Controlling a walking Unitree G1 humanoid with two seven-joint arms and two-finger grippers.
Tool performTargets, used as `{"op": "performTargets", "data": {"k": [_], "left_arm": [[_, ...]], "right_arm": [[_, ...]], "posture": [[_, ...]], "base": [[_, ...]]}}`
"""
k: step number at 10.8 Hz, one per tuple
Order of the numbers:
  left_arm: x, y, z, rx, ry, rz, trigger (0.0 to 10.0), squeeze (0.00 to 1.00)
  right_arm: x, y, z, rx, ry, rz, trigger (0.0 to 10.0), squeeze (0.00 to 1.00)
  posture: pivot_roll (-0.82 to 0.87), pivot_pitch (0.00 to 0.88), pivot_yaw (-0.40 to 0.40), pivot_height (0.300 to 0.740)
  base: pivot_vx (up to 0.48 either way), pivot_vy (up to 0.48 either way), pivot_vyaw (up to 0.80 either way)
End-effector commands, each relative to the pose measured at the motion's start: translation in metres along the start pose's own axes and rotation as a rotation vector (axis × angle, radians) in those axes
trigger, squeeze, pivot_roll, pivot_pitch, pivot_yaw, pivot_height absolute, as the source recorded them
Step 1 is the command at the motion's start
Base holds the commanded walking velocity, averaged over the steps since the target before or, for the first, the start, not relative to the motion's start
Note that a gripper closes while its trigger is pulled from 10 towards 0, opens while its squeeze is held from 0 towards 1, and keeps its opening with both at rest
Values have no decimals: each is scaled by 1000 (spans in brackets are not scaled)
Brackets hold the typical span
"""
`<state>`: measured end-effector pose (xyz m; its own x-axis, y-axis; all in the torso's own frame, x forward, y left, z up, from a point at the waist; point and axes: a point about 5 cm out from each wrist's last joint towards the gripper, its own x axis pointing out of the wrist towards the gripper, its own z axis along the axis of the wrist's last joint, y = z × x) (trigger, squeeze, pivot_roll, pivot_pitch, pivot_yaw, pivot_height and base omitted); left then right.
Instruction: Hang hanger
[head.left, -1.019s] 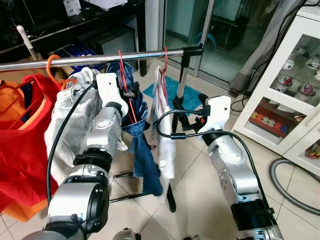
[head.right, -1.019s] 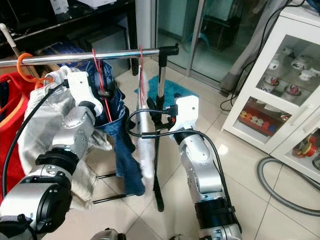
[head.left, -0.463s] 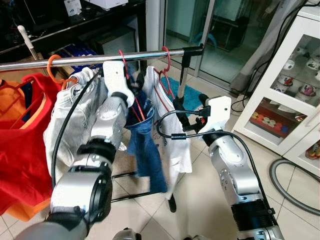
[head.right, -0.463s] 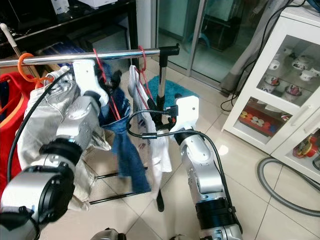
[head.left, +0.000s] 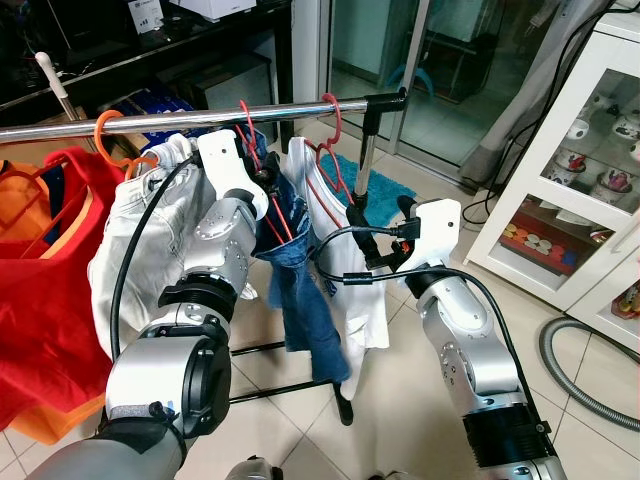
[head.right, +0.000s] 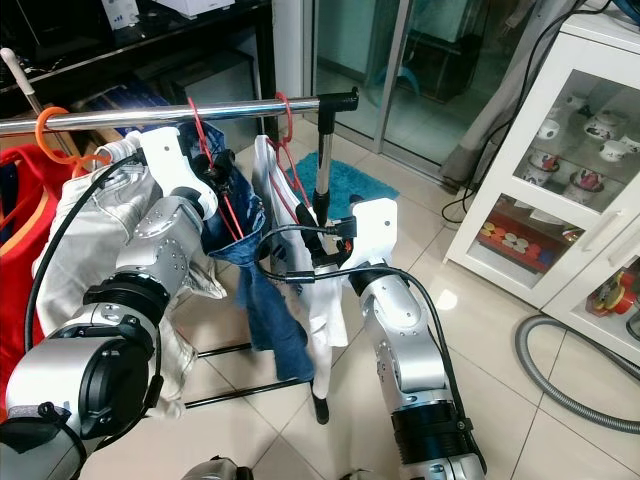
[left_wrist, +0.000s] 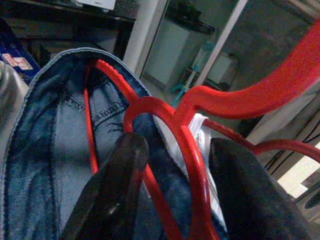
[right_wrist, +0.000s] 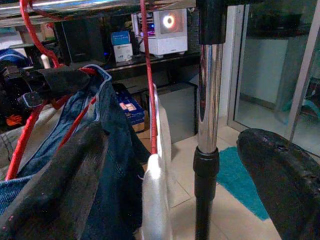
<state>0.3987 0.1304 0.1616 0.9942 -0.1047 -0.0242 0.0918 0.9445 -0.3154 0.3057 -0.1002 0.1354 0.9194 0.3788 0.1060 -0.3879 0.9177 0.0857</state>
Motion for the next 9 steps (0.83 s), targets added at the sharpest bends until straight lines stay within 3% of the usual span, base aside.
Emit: {"op": "performTargets", "data": {"k": [1, 6, 9], "left_arm": [[3, -11, 5, 26, -8, -36, 0, 0], [-2, -43, 26, 193, -165, -157, 0, 0], [-15, -47, 28, 125, -190, -138, 0, 0]], "right_arm": [[-1, 1, 0, -9, 8, 4, 10000, 0], [-1, 0, 0, -12, 13, 5, 10000, 0], [0, 0, -1, -13, 19, 5, 10000, 0]], "posture": [[7, 22, 43, 740], [8, 23, 41, 740], [11, 20, 40, 740]], "base": [[0, 0, 0], [0, 0, 0], [0, 0, 0]]}}
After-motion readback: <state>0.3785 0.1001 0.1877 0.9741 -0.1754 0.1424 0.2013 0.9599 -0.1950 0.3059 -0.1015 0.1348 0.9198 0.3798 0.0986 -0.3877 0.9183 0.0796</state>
